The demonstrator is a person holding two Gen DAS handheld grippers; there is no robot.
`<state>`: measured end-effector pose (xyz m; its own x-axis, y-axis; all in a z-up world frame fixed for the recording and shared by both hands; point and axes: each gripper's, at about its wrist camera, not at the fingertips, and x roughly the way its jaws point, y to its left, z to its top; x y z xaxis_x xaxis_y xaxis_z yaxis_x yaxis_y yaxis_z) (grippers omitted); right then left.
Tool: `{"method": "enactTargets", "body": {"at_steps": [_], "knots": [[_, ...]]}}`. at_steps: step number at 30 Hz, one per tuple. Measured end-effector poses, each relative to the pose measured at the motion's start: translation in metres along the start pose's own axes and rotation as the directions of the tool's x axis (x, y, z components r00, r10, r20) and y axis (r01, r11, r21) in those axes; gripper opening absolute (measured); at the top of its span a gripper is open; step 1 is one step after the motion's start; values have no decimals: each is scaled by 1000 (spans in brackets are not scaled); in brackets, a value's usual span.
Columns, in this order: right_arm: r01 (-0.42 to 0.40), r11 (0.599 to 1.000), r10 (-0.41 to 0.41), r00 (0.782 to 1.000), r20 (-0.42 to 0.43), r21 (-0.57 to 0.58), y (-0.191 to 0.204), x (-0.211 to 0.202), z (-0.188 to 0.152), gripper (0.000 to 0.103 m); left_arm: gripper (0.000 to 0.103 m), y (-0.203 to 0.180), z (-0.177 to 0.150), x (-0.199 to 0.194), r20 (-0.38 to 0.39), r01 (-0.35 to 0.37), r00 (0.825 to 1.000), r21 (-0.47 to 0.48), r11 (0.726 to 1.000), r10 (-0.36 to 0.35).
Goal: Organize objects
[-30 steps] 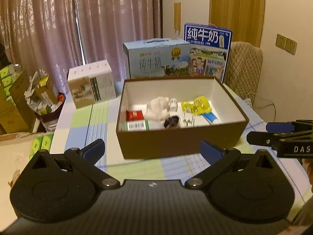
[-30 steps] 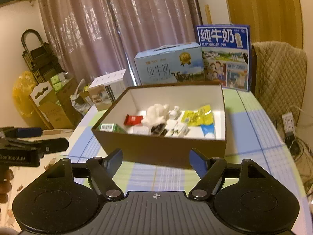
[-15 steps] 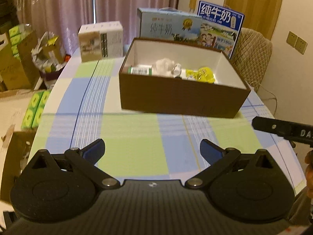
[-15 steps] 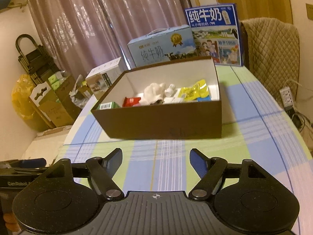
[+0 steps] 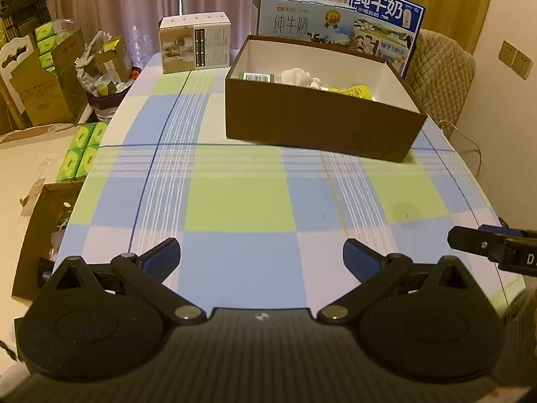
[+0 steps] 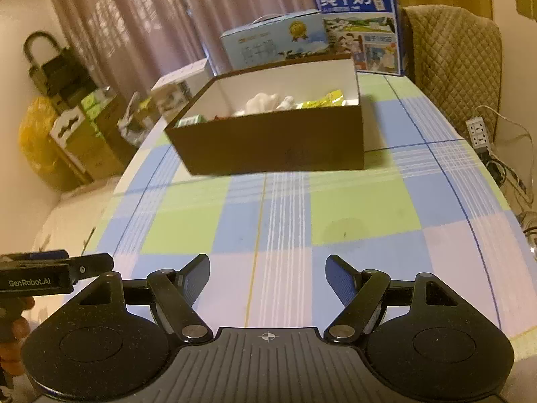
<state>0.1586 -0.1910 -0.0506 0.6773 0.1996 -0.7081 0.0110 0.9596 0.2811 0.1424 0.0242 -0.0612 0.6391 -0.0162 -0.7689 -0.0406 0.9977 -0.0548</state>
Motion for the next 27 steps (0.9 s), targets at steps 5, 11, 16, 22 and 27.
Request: {"method": "enactTargets", "body": {"at_steps": [5, 11, 16, 22, 27], "knots": [[7, 998, -10, 999, -38, -66, 16, -9, -13, 73, 102, 5, -16, -17, -26, 0, 1000, -18, 1000, -1], [-26, 997, 21, 997, -70, -72, 28, -18, -25, 73, 102, 6, -28, -30, -42, 0, 999, -18, 1000, -1], [-25, 996, 19, 997, -76, -85, 34, -20, -29, 73, 102, 3, -31, -34, -47, 0, 999, -13, 1000, -1], [-27, 996, 20, 996, -82, -87, 35, -19, -30, 73, 102, -3, -33, -36, -48, 5, 999, 8, 1000, -4], [-26, 996, 18, 996, -88, -85, 34, -18, -30, 73, 102, -3, -34, -35, -52, 0, 999, 9, 1000, 1]]}}
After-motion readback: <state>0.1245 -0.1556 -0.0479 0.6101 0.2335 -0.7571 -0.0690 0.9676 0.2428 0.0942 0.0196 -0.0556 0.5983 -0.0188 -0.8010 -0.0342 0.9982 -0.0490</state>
